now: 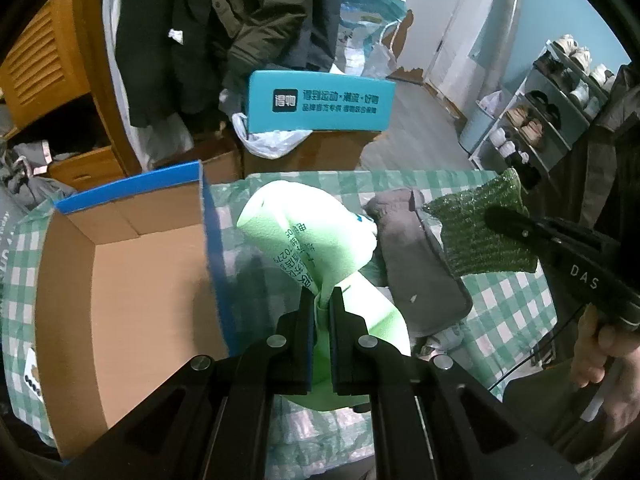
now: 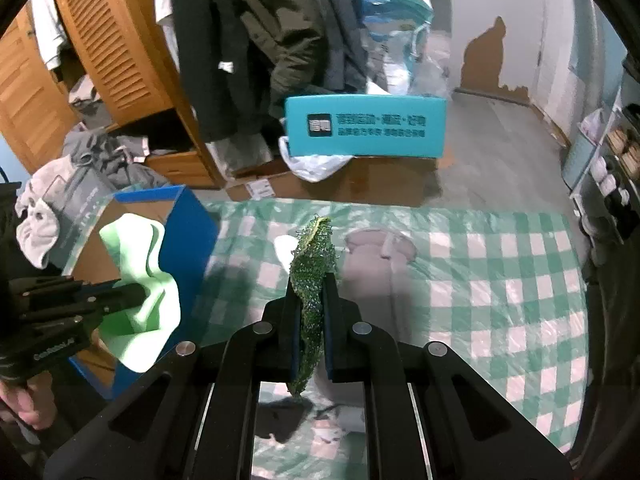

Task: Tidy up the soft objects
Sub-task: 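Lift the green mesh pad with the right tool while the left tool lifts the cloth, then carry the mesh pad and cloth with both tools over the cardboard box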

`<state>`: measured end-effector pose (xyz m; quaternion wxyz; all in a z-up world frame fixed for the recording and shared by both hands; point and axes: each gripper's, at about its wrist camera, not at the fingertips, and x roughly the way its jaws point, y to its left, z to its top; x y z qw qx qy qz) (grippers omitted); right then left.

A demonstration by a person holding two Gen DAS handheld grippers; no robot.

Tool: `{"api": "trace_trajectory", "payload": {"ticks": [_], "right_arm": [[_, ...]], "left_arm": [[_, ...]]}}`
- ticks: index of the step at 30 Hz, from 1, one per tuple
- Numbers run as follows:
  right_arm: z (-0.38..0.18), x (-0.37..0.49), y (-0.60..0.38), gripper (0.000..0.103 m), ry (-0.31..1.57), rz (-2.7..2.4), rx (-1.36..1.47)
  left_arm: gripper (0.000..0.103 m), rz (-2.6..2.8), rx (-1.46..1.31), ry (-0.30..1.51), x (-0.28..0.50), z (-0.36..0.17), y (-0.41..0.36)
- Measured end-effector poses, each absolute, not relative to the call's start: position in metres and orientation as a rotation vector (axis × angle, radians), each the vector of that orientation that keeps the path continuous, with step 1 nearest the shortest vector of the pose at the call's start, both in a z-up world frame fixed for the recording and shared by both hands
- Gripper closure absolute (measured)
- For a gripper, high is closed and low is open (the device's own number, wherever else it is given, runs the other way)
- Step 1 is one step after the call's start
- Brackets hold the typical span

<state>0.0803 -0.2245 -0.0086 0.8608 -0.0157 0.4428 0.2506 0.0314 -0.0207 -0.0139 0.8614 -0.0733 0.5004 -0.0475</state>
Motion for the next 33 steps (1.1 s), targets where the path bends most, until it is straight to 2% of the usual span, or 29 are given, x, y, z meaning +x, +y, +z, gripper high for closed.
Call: {"api": "trace_trajectory", "payload": {"ticks": [33], "right_arm": [[0.017, 0.056, -0.095, 0.095, 0.909, 0.777, -0.113]], "left_arm": [[0.097, 0.023, -0.233, 1.009, -0.008, -0.009, 0.076]]}}
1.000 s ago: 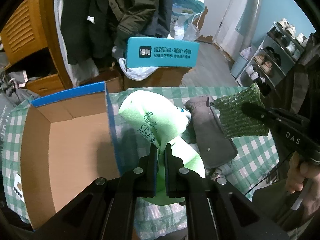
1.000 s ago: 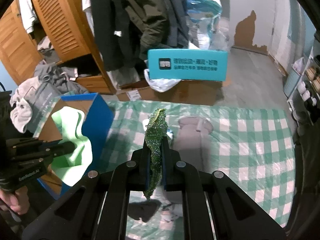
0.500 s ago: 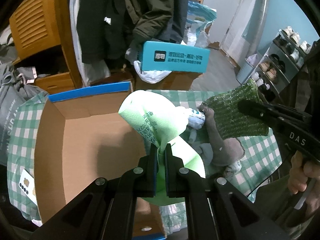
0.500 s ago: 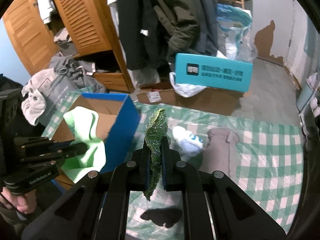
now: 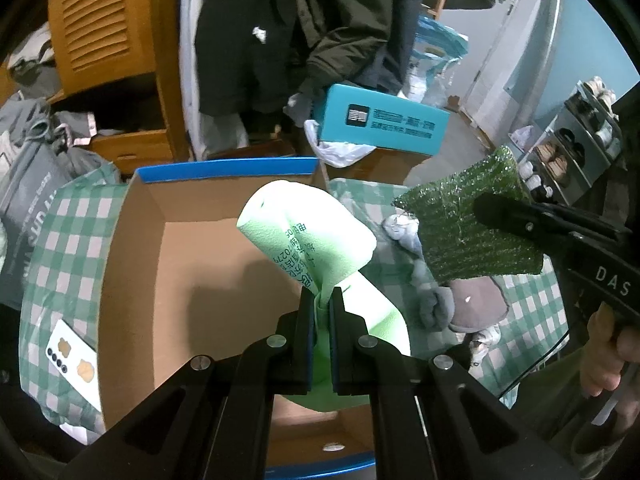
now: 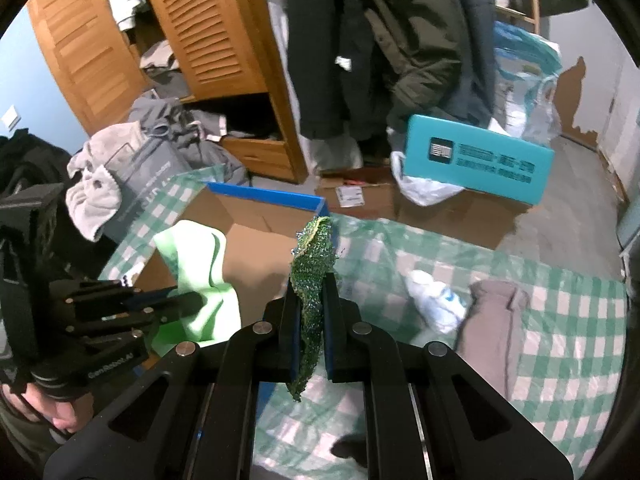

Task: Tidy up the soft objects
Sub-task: 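Carry the mesh pad and cloth with both tools over the cardboard box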

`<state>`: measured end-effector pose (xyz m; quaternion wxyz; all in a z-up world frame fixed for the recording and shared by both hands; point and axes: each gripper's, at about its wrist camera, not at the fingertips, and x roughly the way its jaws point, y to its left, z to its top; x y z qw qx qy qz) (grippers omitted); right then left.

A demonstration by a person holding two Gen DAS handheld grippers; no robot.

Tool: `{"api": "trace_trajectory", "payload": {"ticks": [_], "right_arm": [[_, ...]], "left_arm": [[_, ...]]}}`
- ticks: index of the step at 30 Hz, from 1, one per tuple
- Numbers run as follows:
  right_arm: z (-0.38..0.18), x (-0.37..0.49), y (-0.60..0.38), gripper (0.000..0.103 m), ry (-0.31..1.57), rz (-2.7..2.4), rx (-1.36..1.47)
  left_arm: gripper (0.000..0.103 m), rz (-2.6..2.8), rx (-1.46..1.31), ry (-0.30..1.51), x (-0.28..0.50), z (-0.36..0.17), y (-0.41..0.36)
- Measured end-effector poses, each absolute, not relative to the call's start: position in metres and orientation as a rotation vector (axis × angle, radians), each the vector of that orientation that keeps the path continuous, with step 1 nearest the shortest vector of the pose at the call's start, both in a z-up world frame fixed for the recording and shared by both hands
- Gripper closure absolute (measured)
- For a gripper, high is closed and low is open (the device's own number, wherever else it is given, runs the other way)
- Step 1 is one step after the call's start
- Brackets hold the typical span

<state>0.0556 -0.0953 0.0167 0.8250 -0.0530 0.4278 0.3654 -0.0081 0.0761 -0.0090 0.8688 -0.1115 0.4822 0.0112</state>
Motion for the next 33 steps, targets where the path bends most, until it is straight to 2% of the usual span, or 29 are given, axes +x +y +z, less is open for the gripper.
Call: {"api": "trace_trajectory", "payload": {"ticks": [14, 31, 33], "right_arm": [[0.02, 0.045, -0.036, 0.095, 0.917, 0.871, -0.151], [-0.007, 0.038, 0.005, 0.094, 1.017, 0.926, -0.199], [-0.009, 0.037, 0.006, 0.093, 1.027, 0.926, -0.203]], "left_arm": [[0.097, 0.091, -0.278, 1.008, -0.022, -0.017, 0.123], [0.097, 0.138, -0.29, 1.042, -0.027, -0.031, 0.146], [0.087, 0.146, -0.296, 1.049, -0.026, -0.033, 0.148]]}}
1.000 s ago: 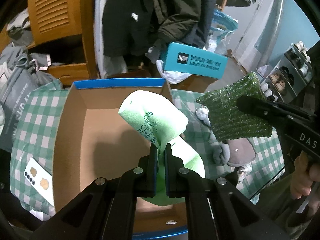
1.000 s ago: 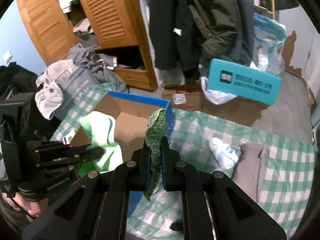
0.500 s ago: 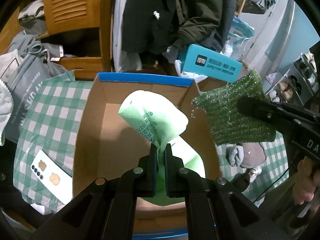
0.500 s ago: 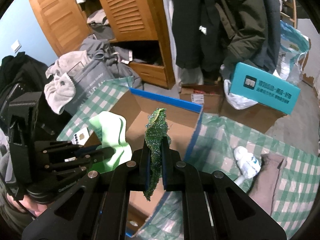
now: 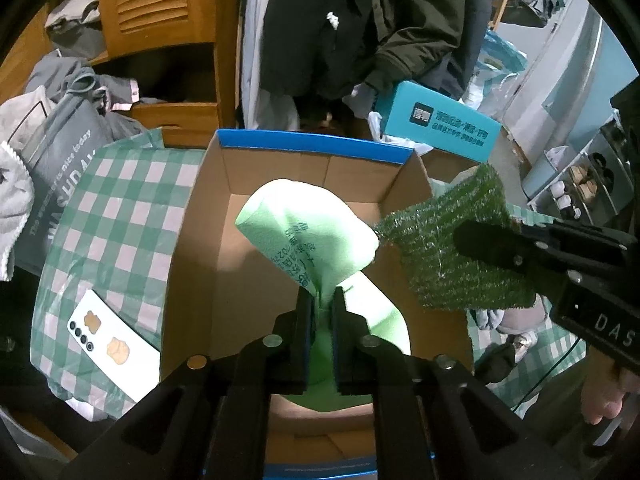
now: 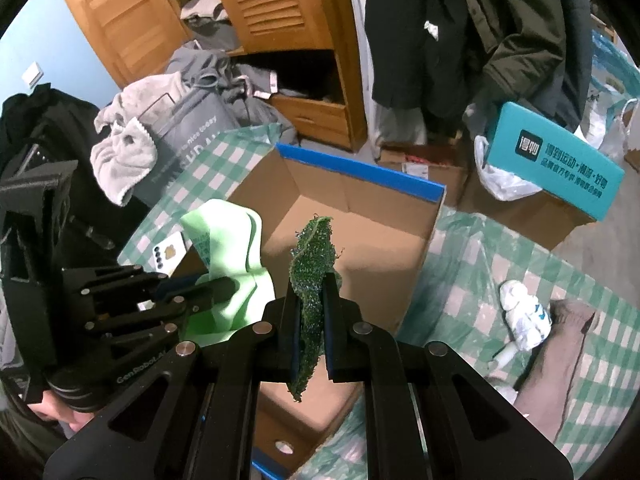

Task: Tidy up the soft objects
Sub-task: 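Carry the mesh pad and cloth with both tools over the cardboard box, then open both tools to drop the mesh pad and cloth into the box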

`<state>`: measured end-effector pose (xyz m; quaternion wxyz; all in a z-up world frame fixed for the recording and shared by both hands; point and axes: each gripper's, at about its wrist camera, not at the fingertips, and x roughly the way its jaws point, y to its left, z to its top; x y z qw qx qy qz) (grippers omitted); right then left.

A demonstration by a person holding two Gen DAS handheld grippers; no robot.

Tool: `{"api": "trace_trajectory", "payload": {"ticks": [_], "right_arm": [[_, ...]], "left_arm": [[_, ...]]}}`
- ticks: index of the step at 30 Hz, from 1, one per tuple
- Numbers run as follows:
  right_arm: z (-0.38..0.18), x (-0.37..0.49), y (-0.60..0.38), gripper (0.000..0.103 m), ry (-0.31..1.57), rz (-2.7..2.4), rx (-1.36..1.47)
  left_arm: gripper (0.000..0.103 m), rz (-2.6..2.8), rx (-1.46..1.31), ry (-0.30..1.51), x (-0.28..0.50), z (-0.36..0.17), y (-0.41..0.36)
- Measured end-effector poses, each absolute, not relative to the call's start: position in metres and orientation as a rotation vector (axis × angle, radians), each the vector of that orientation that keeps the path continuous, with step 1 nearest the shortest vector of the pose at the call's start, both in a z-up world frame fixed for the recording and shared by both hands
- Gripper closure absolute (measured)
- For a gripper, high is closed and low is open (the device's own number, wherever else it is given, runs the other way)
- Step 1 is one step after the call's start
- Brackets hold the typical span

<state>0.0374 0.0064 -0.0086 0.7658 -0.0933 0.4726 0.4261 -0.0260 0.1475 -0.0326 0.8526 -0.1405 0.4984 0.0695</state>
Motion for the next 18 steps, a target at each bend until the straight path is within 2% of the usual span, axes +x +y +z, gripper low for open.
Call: {"api": "trace_trajectory", "payload": {"ticks": [1, 3, 5, 9, 18], "right_arm": [[-0.01, 0.037, 0.007, 0.092, 1.033, 0.923, -0.204], [-0.011, 0.038, 0.007, 0.08, 1.039, 0.913, -0.202], [-0.012, 0.039, 0.006, 0.073, 1.045, 0.91, -0.19], [-0.012, 0.042, 0.003, 0.068, 1.048, 0.891, -0.18], [-0.013, 0.047, -0.01, 0.056, 1.05, 0.862, -0.157]], "left_arm": [[0.084, 0.15, -0.301, 1.053, -0.026, -0.033, 0.148], [0.077, 0.155, -0.309, 1.049, -0.026, -0.033, 0.151], [0.076, 0.158, -0.312, 1.043, -0.027, -0.032, 0.152], [0.071, 0.156, -0.315, 1.038, -0.026, -0.031, 0.151], [0.07, 0.139, -0.303, 1.038, -0.025, -0.03, 0.144]]}}
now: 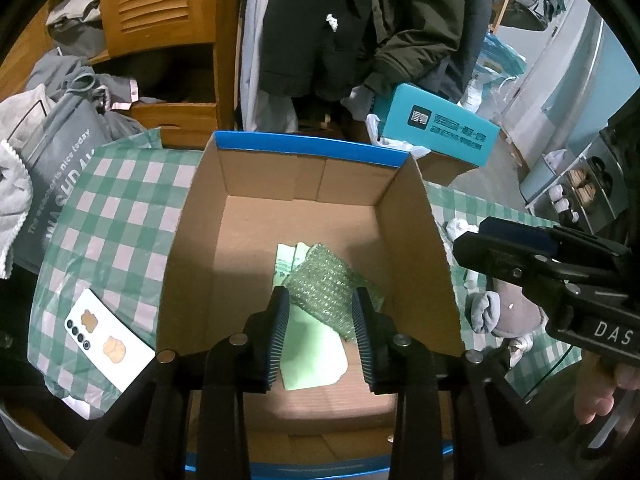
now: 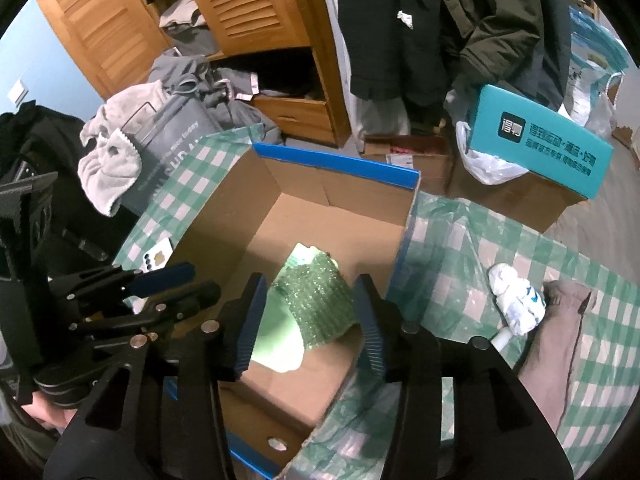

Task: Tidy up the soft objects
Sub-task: 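Open both tools to drop the mesh pad and cloth into the box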

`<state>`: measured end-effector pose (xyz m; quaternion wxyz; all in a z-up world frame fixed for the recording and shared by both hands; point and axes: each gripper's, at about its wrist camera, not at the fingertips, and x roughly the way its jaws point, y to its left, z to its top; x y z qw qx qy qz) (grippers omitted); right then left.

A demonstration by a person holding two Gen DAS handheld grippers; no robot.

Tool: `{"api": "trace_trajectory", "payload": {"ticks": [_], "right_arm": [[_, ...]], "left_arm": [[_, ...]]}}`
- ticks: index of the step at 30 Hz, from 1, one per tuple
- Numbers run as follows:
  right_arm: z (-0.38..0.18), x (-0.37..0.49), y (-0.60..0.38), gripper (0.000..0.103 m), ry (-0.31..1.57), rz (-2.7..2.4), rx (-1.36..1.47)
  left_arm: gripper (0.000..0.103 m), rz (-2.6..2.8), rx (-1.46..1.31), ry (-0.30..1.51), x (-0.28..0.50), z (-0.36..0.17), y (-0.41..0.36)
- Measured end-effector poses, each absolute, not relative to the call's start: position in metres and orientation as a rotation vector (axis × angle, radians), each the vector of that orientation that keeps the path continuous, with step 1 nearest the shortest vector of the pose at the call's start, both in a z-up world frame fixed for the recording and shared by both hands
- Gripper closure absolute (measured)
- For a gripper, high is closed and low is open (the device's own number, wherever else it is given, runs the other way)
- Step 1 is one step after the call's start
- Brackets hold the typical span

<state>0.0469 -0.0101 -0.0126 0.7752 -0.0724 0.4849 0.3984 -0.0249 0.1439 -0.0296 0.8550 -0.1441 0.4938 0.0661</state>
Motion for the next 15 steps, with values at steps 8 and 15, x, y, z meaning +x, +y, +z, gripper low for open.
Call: {"api": "trace_trajectory", "payload": {"ticks": [8, 15], "right_arm": [[-0.014, 0.051, -0.025, 0.048, 1.049, 0.833, -0.149], [-0.015, 0.057, -0.047, 0.046, 1.057, 0.801, -0.12]], "left_arm": [[0.07, 0.116, -0.288, 1.05, -0.02, -0.031, 0.132], [0.07, 0.092, -0.276, 1.055, -0.015, -0.03, 0.12]]}}
